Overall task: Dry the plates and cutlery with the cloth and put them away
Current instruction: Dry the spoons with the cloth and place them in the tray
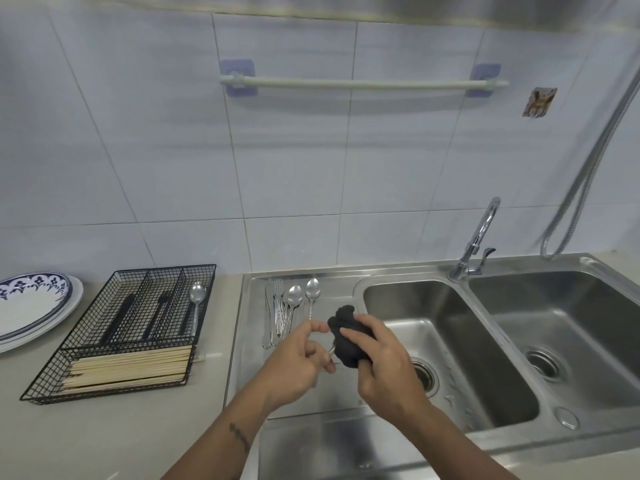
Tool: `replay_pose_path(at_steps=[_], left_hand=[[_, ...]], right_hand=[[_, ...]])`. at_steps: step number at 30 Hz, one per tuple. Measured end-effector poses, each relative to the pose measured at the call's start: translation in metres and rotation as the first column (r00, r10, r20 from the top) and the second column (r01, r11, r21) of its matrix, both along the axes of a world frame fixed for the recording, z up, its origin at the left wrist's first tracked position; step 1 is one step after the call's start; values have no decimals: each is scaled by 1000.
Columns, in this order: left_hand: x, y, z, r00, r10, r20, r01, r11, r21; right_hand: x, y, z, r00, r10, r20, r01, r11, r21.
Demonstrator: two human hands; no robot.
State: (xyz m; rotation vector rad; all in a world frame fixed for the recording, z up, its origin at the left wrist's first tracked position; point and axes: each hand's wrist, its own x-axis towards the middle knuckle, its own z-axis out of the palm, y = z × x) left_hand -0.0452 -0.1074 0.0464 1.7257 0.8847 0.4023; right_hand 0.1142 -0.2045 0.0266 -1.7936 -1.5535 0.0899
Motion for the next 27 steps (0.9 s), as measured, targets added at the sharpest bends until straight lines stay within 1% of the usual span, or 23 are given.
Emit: replay_pose_path(at_steps=[2,3,4,6,8,12,14,17,20,23,25,27], left_hand=[[3,0,-2,1000,26,5,-26,998,-58],[4,-1,-4,999,51,0,-51,996,-76],[5,-1,-5,996,83,-6,-84,992,-90],[5,-1,-11,984,180,15,-176,975,-138],[4,0,-15,959,279,44,-264,941,-213],[12,5,-19,907,414,78,-360,858,-366],[20,7,-17,870,485,87,-394,792,-466],[30,10,-13,810,576,112,-424,707,-565],[33,14,-10,747,644,165,-411,643,-647],[33,17,-7,703,693,160,-396,568,-722],[33,18,-6,689,711,142,-396,533,-748],[31,18,-4,674,729,121,-422,514,-747]], right_hand=[[-1,0,-4,999,20,26,-19,999,-35],[1,1,-6,999,4,32,-2,998,-60],[5,1,-9,999,-35,27,38,995,-94],[15,2,-11,985,-169,-15,165,973,-161],[20,2,-10,965,-257,-61,244,955,-167],[15,10,-1,961,-247,-121,236,967,-96],[9,14,3,960,-221,-172,209,974,-83],[-1,18,9,964,-194,-181,184,980,-73],[-14,16,11,980,-144,-135,135,988,-78],[-28,12,4,997,-55,-60,47,991,-123],[-28,12,0,999,-41,13,43,991,-129],[-23,14,-1,994,-69,82,79,988,-134]])
